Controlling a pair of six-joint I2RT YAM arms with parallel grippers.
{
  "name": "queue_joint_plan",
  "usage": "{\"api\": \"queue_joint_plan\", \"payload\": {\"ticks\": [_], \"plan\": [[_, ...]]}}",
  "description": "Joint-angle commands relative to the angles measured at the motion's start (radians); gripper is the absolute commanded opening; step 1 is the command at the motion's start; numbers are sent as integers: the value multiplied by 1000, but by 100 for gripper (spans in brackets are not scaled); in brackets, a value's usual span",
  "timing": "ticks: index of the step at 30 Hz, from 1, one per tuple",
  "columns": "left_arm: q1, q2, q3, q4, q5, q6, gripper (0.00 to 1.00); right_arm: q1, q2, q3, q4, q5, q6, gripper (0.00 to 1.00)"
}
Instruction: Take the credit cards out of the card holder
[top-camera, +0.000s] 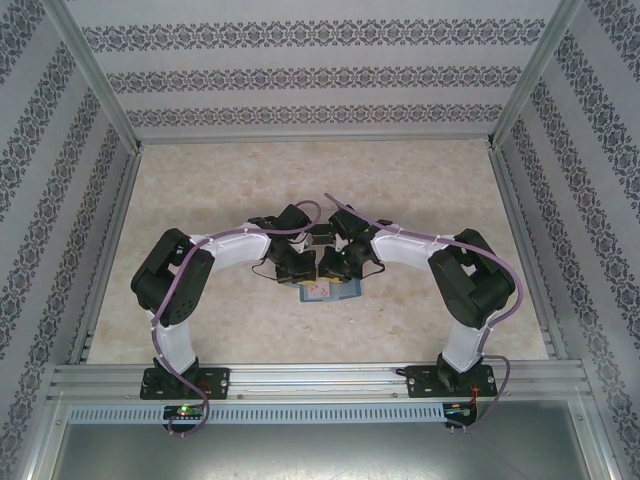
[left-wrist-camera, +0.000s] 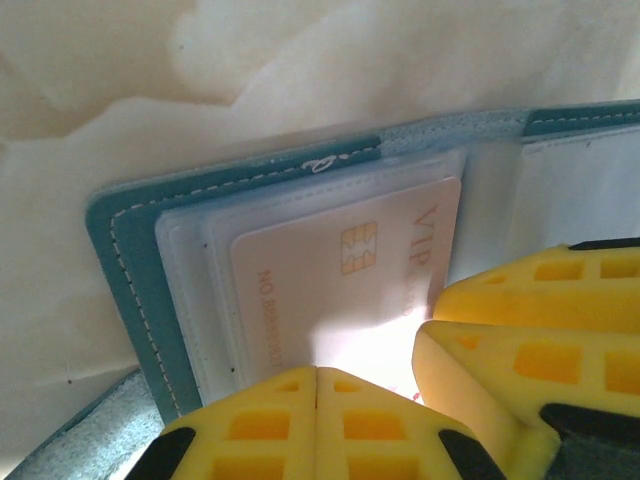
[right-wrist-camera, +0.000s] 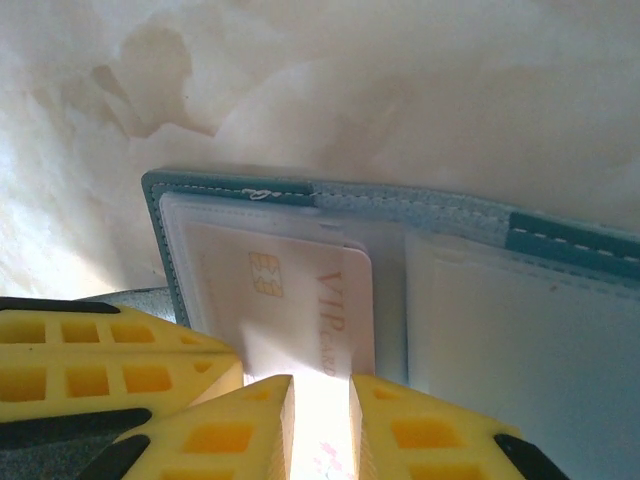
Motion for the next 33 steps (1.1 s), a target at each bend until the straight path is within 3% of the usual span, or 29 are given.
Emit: {"api": "queue_joint_plan", "payload": {"ticks": [1, 33], "plan": [[-12, 3, -12, 5, -7, -6, 0, -5, 18, -11, 4, -4, -8, 24], [-12, 2, 2, -28, -20, 8, 0, -5, 12, 26, -107, 103, -58, 24]]}}
